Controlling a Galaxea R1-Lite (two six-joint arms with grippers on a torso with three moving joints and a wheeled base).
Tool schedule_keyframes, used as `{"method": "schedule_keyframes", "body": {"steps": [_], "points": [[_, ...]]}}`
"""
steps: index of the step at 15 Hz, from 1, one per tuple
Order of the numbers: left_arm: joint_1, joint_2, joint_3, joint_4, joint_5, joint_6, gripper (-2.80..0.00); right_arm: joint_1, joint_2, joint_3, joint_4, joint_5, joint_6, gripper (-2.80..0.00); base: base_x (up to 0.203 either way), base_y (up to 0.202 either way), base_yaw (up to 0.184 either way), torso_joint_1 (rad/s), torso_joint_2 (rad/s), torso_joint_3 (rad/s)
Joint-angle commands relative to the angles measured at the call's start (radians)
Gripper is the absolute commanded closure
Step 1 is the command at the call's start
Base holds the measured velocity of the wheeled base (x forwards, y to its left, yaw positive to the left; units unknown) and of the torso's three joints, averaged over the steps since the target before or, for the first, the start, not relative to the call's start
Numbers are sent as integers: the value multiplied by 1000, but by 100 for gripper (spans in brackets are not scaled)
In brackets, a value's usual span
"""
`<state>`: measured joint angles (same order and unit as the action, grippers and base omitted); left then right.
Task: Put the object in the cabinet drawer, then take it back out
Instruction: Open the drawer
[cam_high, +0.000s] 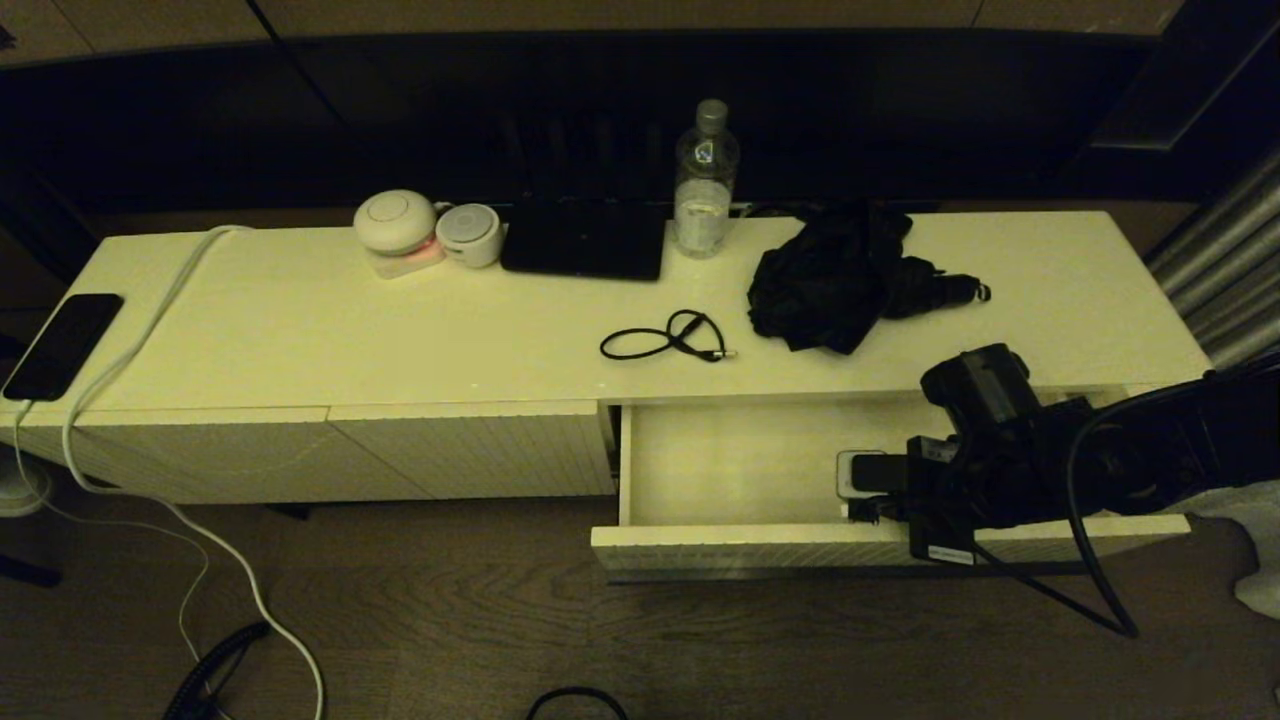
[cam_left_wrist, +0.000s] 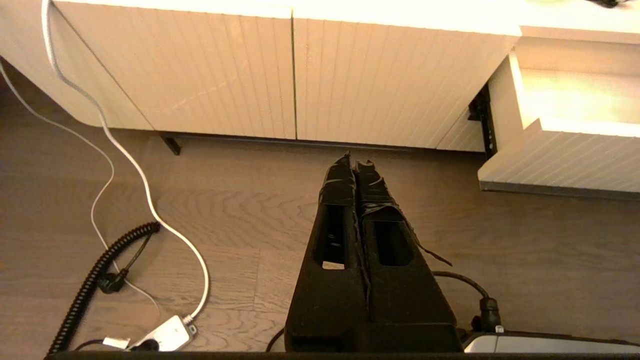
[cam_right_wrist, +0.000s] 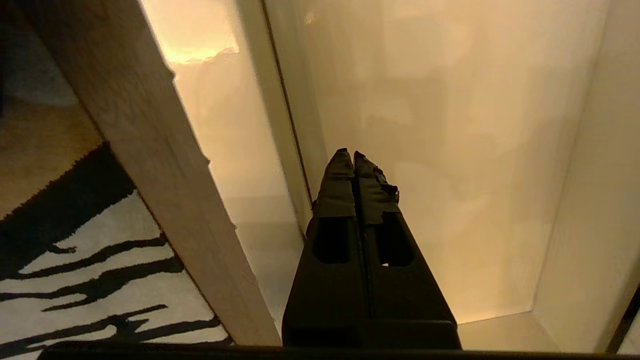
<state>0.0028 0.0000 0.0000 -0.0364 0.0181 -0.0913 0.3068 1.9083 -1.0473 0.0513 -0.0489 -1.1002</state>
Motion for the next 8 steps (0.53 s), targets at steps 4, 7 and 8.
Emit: {"method": "schedule_keyframes", "body": {"steps": [4, 7, 8], "points": [[0, -2, 0, 0, 0, -1, 0, 24, -36, 109, 8, 7, -3, 0, 0, 0, 0, 0, 0, 0], [0, -2, 0, 0, 0, -1, 0, 36, -48, 180, 7, 9, -1, 0, 0, 0, 0, 0, 0, 0], [0, -2, 0, 0, 0, -1, 0, 39, -49, 201, 5, 9, -1, 0, 0, 0, 0, 0, 0, 0]]}}
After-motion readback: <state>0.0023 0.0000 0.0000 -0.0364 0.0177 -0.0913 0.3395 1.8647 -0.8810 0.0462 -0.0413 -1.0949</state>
